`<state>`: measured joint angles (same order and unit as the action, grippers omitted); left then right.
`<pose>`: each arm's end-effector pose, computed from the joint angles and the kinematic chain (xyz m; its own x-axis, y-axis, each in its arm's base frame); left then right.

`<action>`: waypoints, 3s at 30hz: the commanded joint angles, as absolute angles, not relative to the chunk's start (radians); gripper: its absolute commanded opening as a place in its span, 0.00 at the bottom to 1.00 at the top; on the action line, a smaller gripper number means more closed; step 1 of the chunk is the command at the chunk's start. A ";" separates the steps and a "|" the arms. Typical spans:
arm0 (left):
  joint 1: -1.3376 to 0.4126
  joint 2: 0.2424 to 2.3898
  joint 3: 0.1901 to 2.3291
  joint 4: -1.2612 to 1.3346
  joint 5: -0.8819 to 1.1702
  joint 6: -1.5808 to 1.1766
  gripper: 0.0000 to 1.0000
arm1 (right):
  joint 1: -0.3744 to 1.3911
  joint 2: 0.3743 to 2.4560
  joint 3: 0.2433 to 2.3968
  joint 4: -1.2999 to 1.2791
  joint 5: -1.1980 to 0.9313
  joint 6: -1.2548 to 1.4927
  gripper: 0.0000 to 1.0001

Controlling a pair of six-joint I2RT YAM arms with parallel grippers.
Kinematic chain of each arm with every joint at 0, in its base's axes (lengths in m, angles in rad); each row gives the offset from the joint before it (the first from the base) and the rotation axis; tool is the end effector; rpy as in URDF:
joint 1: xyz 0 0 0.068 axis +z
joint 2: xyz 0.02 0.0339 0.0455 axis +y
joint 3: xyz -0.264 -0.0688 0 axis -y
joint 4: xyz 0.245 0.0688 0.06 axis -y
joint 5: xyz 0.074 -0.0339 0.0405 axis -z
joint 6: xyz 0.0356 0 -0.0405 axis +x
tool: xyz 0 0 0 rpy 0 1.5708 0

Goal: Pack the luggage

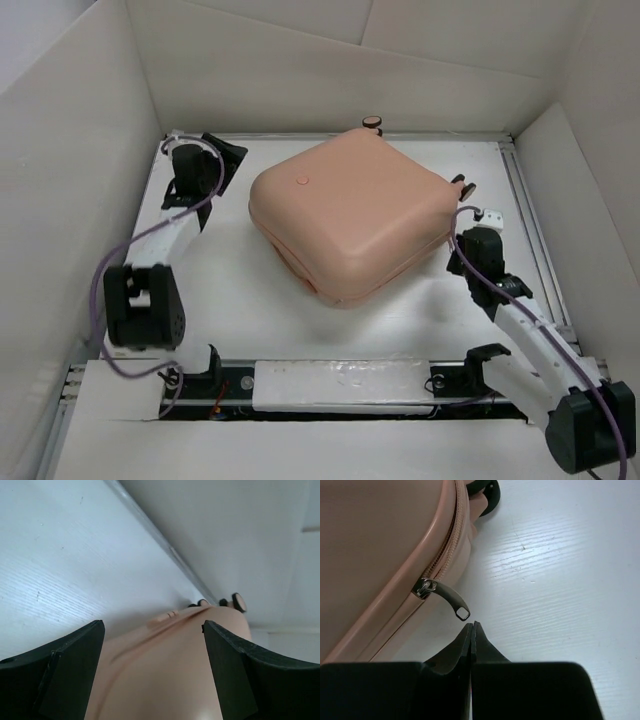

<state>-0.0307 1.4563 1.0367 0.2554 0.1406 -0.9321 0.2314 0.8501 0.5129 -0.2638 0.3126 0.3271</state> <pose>0.3455 -0.0156 0.3129 -0.2328 -0.7882 -0.5697 -0.0307 0.5915 -0.8057 0.1834 0.0320 0.2264 -0.5120 0.1935 -0.8369 0.2040 0.9738 0.1003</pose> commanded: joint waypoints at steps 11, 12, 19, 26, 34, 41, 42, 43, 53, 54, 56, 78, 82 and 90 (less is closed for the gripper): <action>-0.095 1.847 1.250 0.302 0.435 -0.929 0.60 | 0.285 1.412 0.764 0.137 -0.124 0.140 0.00; -0.095 1.823 1.192 0.381 0.451 -0.952 0.59 | 0.304 1.452 0.800 0.152 -0.150 0.123 0.00; -0.104 1.479 0.633 0.653 0.460 -1.034 0.56 | 0.414 1.686 1.080 0.187 -0.440 0.072 0.00; -0.094 1.138 0.416 0.568 0.434 -0.980 0.63 | 0.423 1.648 1.094 0.157 -0.410 0.149 0.02; -0.060 0.949 0.546 0.246 0.302 -0.867 0.70 | 0.420 1.405 1.030 -0.090 -0.154 0.158 0.54; -0.060 0.666 0.636 0.020 0.150 -0.821 0.80 | 0.411 0.967 0.803 -0.241 -0.054 0.156 0.57; -0.060 0.646 0.650 -0.015 0.140 -0.812 0.82 | 0.411 0.906 0.767 -0.273 -0.045 0.156 0.50; -0.060 0.628 0.650 -0.081 0.130 -0.802 0.82 | 0.411 0.779 0.729 -0.273 -0.044 0.169 0.44; -0.060 0.261 0.728 -0.392 0.254 -0.683 0.32 | 0.646 0.174 0.403 -0.391 -0.071 0.360 0.00; -0.060 0.261 0.729 -0.447 0.358 -0.649 0.28 | 0.673 0.173 0.403 -0.403 -0.071 0.370 0.00; -0.060 0.233 0.683 -0.495 0.432 -0.617 0.22 | 0.698 0.230 0.414 -0.403 -0.071 0.370 0.00; -0.100 0.198 0.465 -0.428 0.635 -0.592 0.14 | 0.985 0.827 0.411 0.139 -0.296 0.420 0.24; -0.089 0.259 0.451 -0.283 0.635 -0.658 0.16 | 1.081 0.914 0.380 0.437 -0.113 0.480 0.24; -0.103 0.519 0.252 0.095 0.571 -0.802 0.20 | 1.118 0.983 0.509 0.353 0.429 0.448 0.27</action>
<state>-0.1032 0.4026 0.3363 -0.1867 0.6956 -0.7433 1.1210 0.9886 0.4294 0.2722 0.1562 0.4507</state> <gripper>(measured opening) 0.197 0.257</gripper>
